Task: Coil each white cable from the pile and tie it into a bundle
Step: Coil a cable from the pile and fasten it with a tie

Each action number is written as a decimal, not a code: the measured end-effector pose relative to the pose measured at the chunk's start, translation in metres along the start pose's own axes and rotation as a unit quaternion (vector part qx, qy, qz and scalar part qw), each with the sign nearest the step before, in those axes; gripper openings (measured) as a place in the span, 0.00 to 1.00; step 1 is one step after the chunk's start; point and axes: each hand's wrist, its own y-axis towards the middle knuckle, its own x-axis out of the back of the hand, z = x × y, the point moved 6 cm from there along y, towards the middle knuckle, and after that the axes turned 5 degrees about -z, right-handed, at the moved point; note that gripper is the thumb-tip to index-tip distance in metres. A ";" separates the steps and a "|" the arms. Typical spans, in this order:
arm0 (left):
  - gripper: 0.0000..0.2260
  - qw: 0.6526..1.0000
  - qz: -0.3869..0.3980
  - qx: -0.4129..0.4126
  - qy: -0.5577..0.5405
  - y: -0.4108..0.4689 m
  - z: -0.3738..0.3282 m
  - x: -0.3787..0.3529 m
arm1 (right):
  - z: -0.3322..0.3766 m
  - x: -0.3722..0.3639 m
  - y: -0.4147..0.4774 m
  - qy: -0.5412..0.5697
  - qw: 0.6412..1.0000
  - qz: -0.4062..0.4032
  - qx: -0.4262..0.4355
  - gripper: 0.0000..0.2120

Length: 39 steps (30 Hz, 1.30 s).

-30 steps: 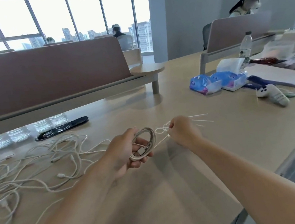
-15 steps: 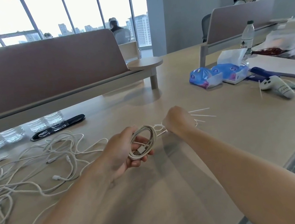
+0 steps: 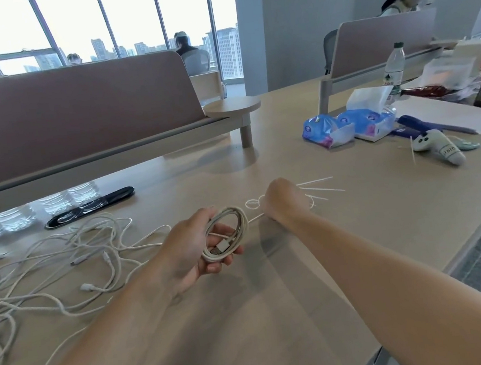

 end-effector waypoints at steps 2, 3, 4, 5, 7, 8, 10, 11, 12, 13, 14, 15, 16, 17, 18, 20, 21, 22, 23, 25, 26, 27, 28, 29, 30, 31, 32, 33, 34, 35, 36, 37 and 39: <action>0.21 1.000 -0.001 -0.002 -0.002 -0.001 -0.001 0.000 | 0.001 0.002 -0.001 0.007 1.000 0.010 0.009 0.04; 0.21 1.000 -0.002 -0.002 -0.003 -0.001 -0.001 0.000 | 0.002 0.003 -0.002 0.008 1.000 0.016 0.013 0.07; 0.21 1.000 -0.003 -0.001 -0.003 -0.001 -0.001 0.000 | 0.002 0.004 -0.002 0.007 1.000 0.018 0.015 0.09; 0.21 1.000 -0.003 0.000 -0.003 -0.002 -0.001 0.000 | 0.002 0.006 -0.003 0.008 1.000 0.016 0.016 0.10; 0.21 1.000 -0.003 0.002 -0.007 -0.003 0.000 -0.001 | 0.003 0.010 -0.004 0.020 1.000 0.015 0.018 0.12; 0.21 1.000 -0.003 0.002 -0.011 -0.005 -0.001 -0.001 | 0.003 0.013 -0.006 0.033 0.999 0.017 0.015 0.13; 0.21 1.000 -0.003 0.003 -0.017 -0.009 -0.002 -0.002 | 0.005 0.020 -0.008 0.046 0.999 0.018 0.019 0.12; 0.21 1.000 -0.003 0.005 -0.020 -0.011 -0.003 -0.002 | 0.006 0.025 -0.009 0.043 0.999 0.015 0.028 0.10; 0.21 1.000 -0.003 0.006 -0.025 -0.015 -0.004 -0.002 | 0.008 0.032 -0.011 0.044 0.998 0.004 0.037 0.08; 0.21 0.999 -0.004 0.005 -0.031 -0.018 -0.007 -0.001 | 0.010 0.040 -0.013 0.055 0.998 -0.012 0.042 0.05; 0.21 0.999 -0.005 0.004 -0.037 -0.022 -0.009 -0.001 | 0.012 0.047 -0.016 0.074 0.996 -0.027 0.046 0.04; 0.21 0.999 -0.009 0.001 -0.042 -0.026 -0.011 0.001 | 0.016 0.055 -0.019 0.088 0.994 -0.038 0.056 0.04; 0.21 0.999 -0.014 -0.003 -0.047 -0.030 -0.013 0.002 | 0.022 0.062 -0.024 0.098 0.992 -0.043 0.065 0.05; 0.21 0.998 -0.019 -0.007 -0.051 -0.034 -0.015 0.005 | 0.028 0.069 -0.030 0.107 0.991 -0.044 0.072 0.05; 0.22 0.998 -0.023 -0.010 -0.055 -0.039 -0.017 0.007 | 0.034 0.075 -0.036 0.114 0.989 -0.042 0.081 0.04; 0.23 0.997 -0.024 -0.016 -0.065 -0.049 -0.023 0.012 | 0.049 0.084 -0.050 0.119 0.986 -0.036 0.109 0.05; 0.23 0.997 -0.022 -0.019 -0.071 -0.054 -0.025 0.015 | 0.056 0.087 -0.057 0.119 0.985 -0.025 0.126 0.05; 0.24 0.997 -0.021 -0.022 -0.076 -0.061 -0.028 0.019 | 0.063 0.088 -0.066 0.123 0.981 -0.006 0.148 0.05; 0.25 0.996 -0.021 -0.025 -0.083 -0.068 -0.031 0.024 | 0.072 0.088 -0.076 0.132 0.976 0.020 0.169 0.06; 0.25 0.994 -0.022 -0.030 -0.099 -0.082 -0.035 0.037 | 0.088 0.088 -0.099 0.155 0.963 0.070 0.210 0.06; 0.24 0.993 -0.023 -0.031 -0.110 -0.089 -0.036 0.046 | 0.097 0.087 -0.111 0.167 0.956 0.089 0.225 0.06; 0.24 0.992 -0.022 -0.032 -0.122 -0.095 -0.036 0.054 | 0.104 0.085 -0.122 0.187 0.948 0.113 0.231 0.05; 0.24 0.990 -0.021 -0.032 -0.134 -0.101 -0.036 0.063 | 0.111 0.082 -0.132 0.211 0.939 0.145 0.232 0.05; 0.25 0.989 -0.022 -0.032 -0.145 -0.108 -0.035 0.072 | 0.118 0.076 -0.142 0.230 0.928 0.178 0.232 0.05; 0.25 0.987 -0.024 -0.032 -0.157 -0.114 -0.034 0.081 | 0.124 0.070 -0.152 0.241 0.918 0.210 0.235 0.05; 0.24 0.984 -0.027 -0.032 -0.170 -0.120 -0.032 0.091 | 0.131 0.064 -0.161 0.246 0.908 0.239 0.240 0.05; 0.23 0.982 -0.029 -0.034 -0.182 -0.127 -0.030 0.102 | 0.138 0.057 -0.170 0.248 0.899 0.262 0.247 0.05; 0.23 0.981 -0.028 -0.036 -0.190 -0.133 -0.028 0.112 | 0.144 0.050 -0.178 0.246 0.892 0.281 0.254 0.05; 0.22 0.980 -0.027 -0.038 -0.195 -0.139 -0.025 0.122 | 0.152 0.042 -0.186 0.242 0.886 0.296 0.261 0.04; 0.22 0.979 -0.027 -0.040 -0.198 -0.145 -0.021 0.132 | 0.159 0.035 -0.194 0.235 0.882 0.310 0.266 0.04; 0.21 0.979 -0.031 -0.042 -0.199 -0.151 -0.017 0.142 | 0.166 0.026 -0.201 0.228 0.878 0.323 0.271 0.04; 0.21 0.979 -0.039 -0.044 -0.197 -0.156 -0.013 0.152 | 0.173 0.018 -0.207 0.221 0.874 0.335 0.275 0.04; 0.21 0.980 -0.064 -0.046 -0.182 -0.166 -0.003 0.170 | 0.187 0.001 -0.217 0.201 0.867 0.349 0.293 0.03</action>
